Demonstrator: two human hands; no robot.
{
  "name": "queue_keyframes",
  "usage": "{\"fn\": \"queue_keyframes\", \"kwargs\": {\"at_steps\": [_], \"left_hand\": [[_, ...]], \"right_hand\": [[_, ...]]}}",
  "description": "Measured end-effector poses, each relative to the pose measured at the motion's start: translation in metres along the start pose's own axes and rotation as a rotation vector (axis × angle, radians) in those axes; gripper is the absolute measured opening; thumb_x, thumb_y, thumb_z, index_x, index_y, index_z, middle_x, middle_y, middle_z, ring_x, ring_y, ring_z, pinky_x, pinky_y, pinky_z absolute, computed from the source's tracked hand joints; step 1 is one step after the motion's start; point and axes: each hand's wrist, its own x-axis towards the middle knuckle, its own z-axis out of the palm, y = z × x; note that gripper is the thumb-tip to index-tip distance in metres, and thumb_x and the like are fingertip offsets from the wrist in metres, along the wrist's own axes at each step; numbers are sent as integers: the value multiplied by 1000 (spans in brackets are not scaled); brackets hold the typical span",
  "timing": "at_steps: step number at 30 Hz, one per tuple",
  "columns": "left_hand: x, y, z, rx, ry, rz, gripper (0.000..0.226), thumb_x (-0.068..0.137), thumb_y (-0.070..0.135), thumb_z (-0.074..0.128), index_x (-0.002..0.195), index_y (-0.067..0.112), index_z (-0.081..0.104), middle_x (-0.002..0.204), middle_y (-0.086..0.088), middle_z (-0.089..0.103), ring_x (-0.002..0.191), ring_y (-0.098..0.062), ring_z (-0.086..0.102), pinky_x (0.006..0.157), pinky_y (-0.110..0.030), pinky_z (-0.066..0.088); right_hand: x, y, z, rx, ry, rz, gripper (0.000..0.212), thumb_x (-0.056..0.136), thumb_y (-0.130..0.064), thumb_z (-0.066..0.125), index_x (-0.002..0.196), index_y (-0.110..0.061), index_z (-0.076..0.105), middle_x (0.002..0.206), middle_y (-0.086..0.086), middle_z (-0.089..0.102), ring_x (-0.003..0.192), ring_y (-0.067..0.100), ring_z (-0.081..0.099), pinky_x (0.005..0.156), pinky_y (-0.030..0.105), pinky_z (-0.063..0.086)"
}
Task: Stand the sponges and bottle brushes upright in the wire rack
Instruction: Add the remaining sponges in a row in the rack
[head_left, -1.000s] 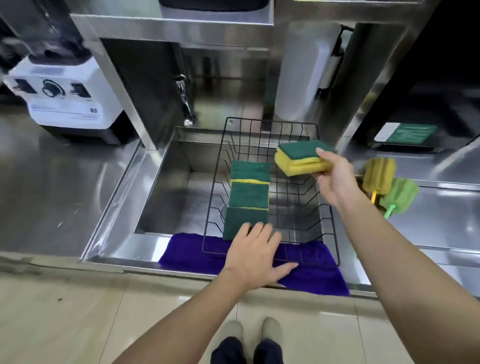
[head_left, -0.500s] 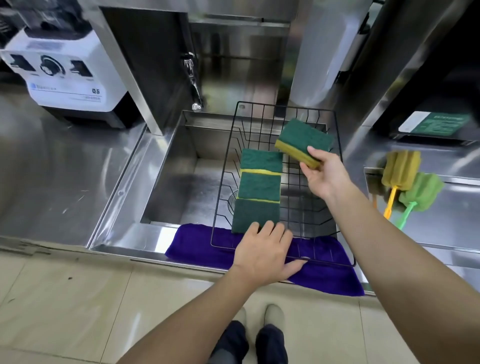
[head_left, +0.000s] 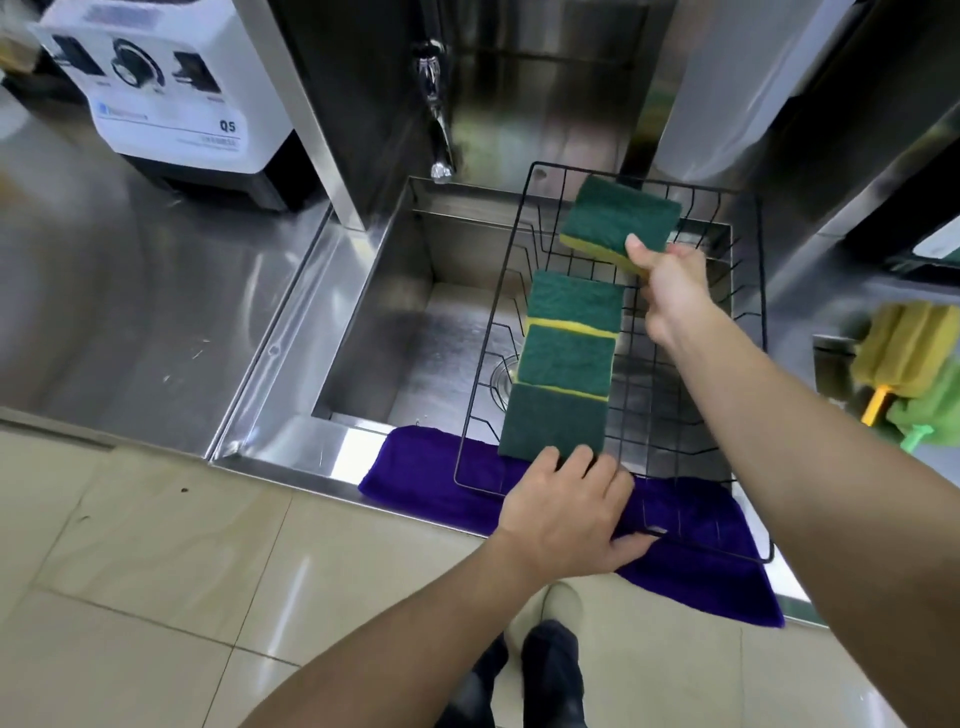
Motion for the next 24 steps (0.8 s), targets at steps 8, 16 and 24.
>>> {"fn": "queue_keyframes", "kwargs": {"at_steps": [8, 16, 24], "left_hand": [[-2, 2, 2, -25, -7, -12, 54, 86, 60, 39, 89, 13, 65, 89, -2, 65, 73, -20, 54, 62, -32, 40], [-1, 3, 4, -31, 18, -25, 57, 89, 60, 35, 93, 12, 65, 89, -2, 66, 73, -19, 55, 60, -32, 42], [-2, 2, 2, -8, -2, -18, 55, 86, 63, 40, 92, 14, 64, 87, 1, 65, 72, -18, 53, 60, -31, 39]], "right_hand": [[19, 19, 14, -297, -13, -31, 45, 87, -18, 65, 123, -3, 41, 112, 8, 49, 100, 19, 50, 85, 30, 44], [33, 24, 15, -589, 21, -126, 29, 82, -31, 69, 99, -14, 53, 121, 10, 55, 106, 28, 55, 102, 40, 44], [26, 20, 7, -606, -22, -75, 61, 87, -41, 60, 131, -2, 44, 136, 16, 50, 125, 32, 48, 105, 39, 39]]}}
